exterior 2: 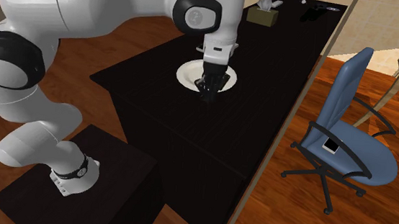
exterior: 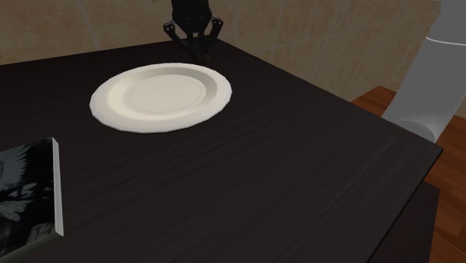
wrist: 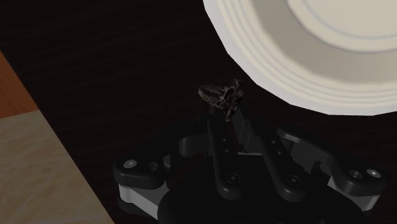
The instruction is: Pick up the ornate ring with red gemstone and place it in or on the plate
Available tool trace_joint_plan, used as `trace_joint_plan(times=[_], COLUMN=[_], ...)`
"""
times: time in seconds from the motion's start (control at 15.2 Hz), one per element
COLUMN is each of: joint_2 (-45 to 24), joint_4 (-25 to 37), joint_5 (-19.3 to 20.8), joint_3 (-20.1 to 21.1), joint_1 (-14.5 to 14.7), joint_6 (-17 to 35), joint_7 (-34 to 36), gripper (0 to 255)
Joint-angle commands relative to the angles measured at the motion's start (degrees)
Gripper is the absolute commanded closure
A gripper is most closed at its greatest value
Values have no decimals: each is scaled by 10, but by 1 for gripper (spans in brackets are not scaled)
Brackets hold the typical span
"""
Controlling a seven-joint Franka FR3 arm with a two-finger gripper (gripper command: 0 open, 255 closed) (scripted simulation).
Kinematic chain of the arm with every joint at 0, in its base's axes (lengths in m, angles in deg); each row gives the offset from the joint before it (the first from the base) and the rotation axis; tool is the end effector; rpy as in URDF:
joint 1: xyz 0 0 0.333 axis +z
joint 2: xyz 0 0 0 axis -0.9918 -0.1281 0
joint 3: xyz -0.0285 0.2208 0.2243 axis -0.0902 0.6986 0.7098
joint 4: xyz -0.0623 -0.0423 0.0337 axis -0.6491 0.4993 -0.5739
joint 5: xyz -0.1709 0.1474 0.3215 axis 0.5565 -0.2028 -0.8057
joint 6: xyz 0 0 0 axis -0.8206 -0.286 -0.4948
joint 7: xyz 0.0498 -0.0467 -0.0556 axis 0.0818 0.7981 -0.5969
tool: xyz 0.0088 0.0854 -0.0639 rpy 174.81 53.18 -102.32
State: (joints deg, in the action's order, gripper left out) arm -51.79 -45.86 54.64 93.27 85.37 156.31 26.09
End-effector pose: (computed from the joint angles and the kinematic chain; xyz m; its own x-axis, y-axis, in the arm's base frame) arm 0.4578 0.3563 0.5982 0.8934 -0.4489 0.0173 -0.4488 -0.8901 0.0794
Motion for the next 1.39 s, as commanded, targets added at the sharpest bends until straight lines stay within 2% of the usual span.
trace_joint_plan(times=[0.0, 0.53, 0.99, 1.32], joint_2=[-4, -33, -72, -126], joint_4=[14, 110, 209, 276], joint_5=[2, 21, 48, 84], joint_3=[0, 5, 9, 28], joint_1=[1, 18, 44, 126], joint_6=[-12, -85, -155, -183], joint_7=[0, 8, 17, 94], gripper=[255, 255, 255, 255])
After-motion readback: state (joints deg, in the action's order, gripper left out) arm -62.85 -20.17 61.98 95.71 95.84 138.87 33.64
